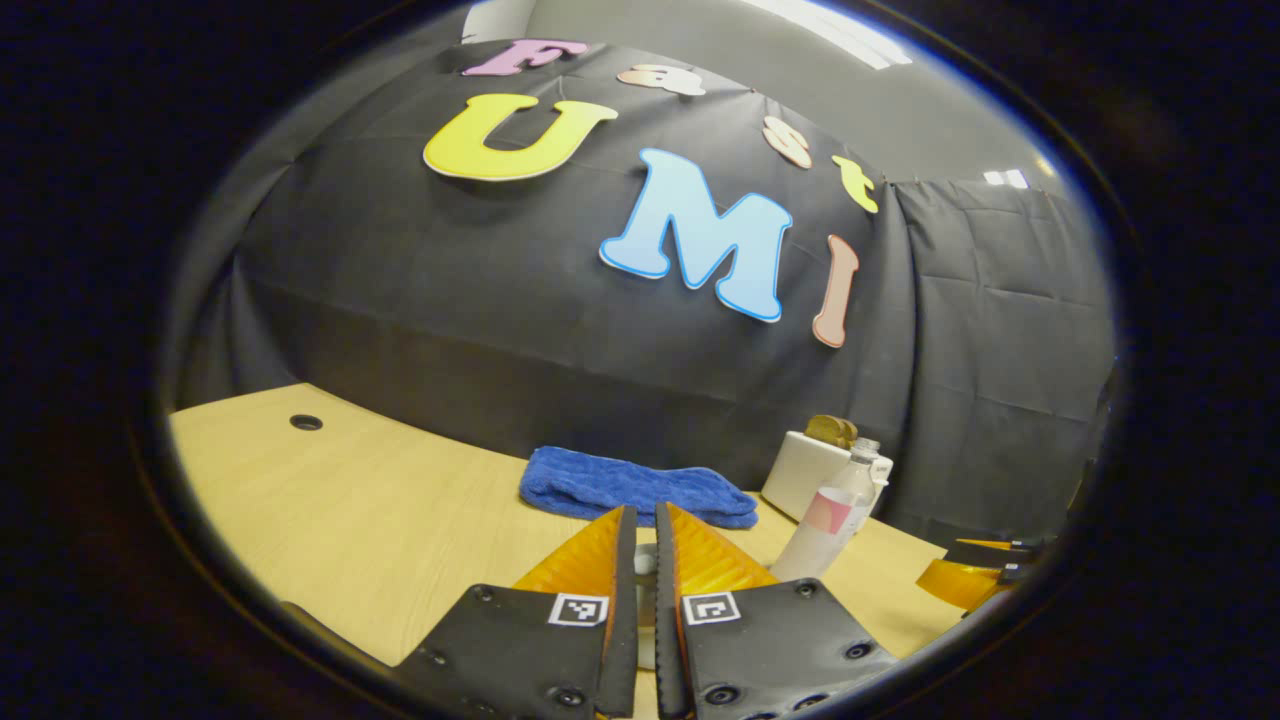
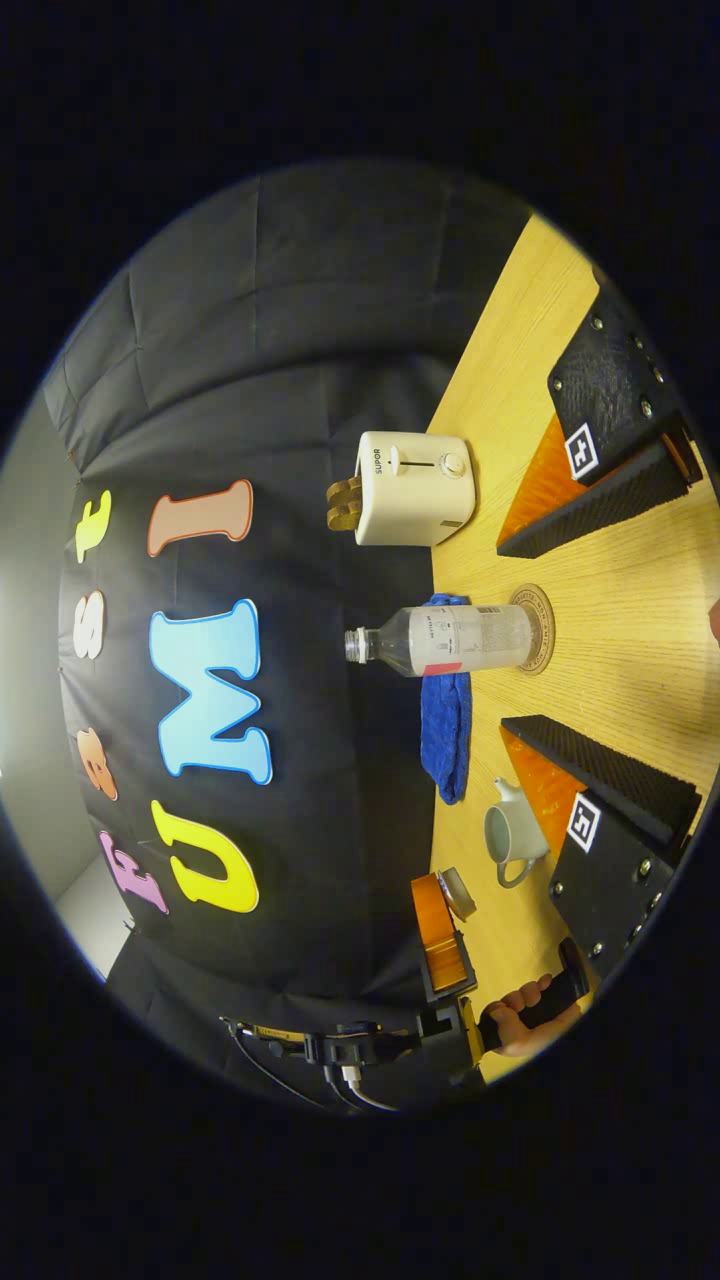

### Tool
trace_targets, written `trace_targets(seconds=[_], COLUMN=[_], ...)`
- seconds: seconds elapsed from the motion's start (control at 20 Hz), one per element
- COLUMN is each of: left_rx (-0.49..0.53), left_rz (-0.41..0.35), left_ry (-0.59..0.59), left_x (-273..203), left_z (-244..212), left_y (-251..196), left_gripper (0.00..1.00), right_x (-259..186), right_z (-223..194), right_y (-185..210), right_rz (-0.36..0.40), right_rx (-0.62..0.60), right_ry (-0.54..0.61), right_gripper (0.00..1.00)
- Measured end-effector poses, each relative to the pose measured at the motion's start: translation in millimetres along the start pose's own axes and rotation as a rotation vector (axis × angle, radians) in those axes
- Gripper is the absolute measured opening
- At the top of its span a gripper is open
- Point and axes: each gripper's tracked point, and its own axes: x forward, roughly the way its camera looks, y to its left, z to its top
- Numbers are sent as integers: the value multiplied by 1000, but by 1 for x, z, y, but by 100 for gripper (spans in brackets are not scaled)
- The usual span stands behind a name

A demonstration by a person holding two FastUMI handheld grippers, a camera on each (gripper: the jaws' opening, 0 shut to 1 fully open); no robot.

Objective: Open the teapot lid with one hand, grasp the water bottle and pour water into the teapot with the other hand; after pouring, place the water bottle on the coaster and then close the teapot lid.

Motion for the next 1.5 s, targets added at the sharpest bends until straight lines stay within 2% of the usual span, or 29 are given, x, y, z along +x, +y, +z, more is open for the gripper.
trace_targets(seconds=[0.1, 0.3, 0.35, 0.4, 0.5, 0.75, 0.8, 0.95, 1.1, 1.2, 1.5], left_rx=[45, 138, 153, 169, 197, 220, 221, 217, 226, 234, 234], left_rz=[0, 3, 7, 15, 29, 42, 43, 43, 51, 59, 67], left_ry=[5, 46, 55, 65, 83, 90, 87, 80, 89, 92, 99], left_x=[5, 19, 23, 26, 30, 35, 36, 36, 36, 34, 34], left_z=[-7, -27, -32, -38, -46, -52, -52, -51, -54, -53, -55], left_y=[-11, -27, -29, -29, -28, -24, -24, -24, -26, -26, -28], left_gripper=[13, 17, 13, 17, 13, 13, 17, 17, 12, 17, 18], right_x=[0, -2, -2, -2, -3, -2, -1, 0, 0, 0, 2], right_z=[0, 2, 2, 2, 3, 1, -1, -2, -3, -5, -6], right_y=[4, 6, 7, 8, 9, 9, 9, 10, 10, 11, 9], right_rz=[4, 4, 5, 13, 23, 26, 30, 33, 29, 29, 17], right_rx=[-11, -26, -22, -16, -5, 15, 19, 20, 12, 8, -9], right_ry=[1, -6, -4, -5, -8, 7, 13, 20, 19, 24, 23], right_gripper=[98, 98, 98, 98, 98, 98, 98, 98, 98, 98, 98])
